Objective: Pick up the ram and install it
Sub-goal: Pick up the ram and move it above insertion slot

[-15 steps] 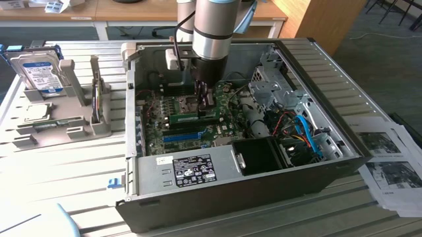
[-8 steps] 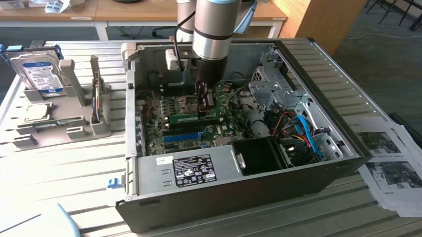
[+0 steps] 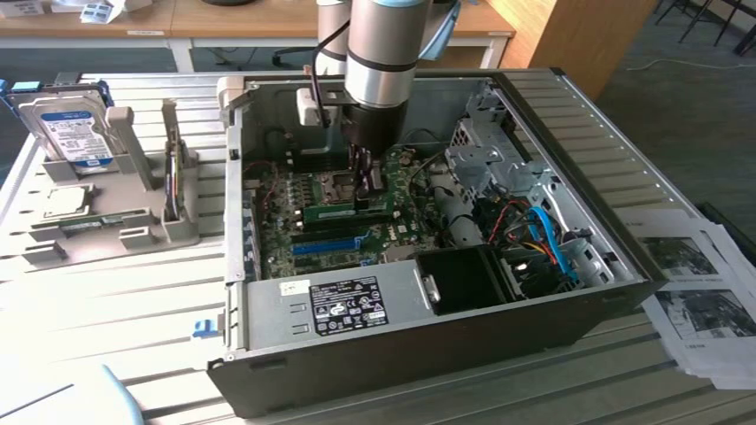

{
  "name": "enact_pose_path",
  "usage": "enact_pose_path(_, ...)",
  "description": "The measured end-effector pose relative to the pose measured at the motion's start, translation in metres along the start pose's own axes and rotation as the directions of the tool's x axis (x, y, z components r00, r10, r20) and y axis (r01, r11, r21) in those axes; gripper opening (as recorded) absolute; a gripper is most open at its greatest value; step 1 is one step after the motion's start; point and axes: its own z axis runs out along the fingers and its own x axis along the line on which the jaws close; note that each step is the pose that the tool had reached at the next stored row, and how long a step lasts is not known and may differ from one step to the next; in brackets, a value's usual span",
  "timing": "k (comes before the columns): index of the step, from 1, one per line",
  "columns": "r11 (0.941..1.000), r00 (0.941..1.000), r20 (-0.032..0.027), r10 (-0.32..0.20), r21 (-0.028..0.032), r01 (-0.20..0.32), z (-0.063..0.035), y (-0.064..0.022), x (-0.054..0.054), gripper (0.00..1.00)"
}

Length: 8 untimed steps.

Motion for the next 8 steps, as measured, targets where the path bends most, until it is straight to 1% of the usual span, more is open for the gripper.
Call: enact_pose_path(8, 1.0, 1.0, -0.0001, 0.0, -0.0001, 0.0, 0.0018, -0.0001, -0.0001, 0.11)
